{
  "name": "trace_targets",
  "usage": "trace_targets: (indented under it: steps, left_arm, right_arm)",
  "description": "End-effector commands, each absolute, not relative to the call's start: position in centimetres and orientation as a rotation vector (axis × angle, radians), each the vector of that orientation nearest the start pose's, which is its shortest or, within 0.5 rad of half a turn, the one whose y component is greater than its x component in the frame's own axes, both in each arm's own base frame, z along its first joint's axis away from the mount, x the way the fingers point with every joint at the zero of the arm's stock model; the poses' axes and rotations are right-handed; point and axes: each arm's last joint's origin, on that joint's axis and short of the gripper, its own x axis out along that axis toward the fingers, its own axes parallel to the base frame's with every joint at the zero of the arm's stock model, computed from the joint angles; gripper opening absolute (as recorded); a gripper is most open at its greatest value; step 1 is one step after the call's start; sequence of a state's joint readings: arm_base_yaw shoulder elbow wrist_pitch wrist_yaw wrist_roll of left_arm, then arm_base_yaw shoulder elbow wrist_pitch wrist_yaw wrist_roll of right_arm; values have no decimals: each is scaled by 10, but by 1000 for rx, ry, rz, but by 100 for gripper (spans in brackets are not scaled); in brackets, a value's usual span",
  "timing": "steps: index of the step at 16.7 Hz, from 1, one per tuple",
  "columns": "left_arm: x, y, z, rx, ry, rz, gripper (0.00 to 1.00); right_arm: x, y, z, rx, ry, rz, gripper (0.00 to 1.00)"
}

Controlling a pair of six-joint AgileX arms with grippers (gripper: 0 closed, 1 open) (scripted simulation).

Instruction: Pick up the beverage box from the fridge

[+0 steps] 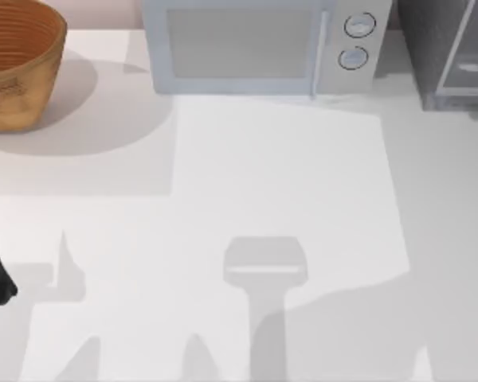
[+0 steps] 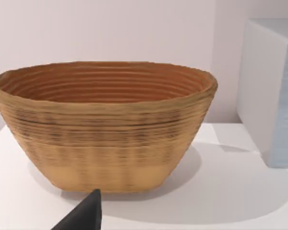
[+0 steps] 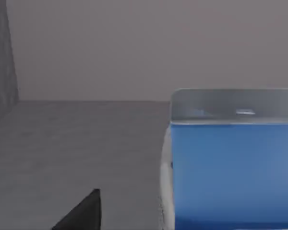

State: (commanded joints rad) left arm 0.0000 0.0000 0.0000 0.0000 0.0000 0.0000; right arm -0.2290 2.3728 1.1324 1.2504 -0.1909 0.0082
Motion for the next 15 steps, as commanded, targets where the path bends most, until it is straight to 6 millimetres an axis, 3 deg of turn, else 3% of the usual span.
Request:
trace_targets:
  steps: [3,7,15]
  left_arm:
    - [106,-1,160,0,0,0,100]
    - [106,-1,160,0,0,0,100]
    - [106,-1,160,0,0,0,100]
  right_arm:
    - [456,-90,71,-3,-1,-11,100]
    - [457,-90,71,-3,0,-11,100]
    - [457,-90,71,-3,0,-11,40]
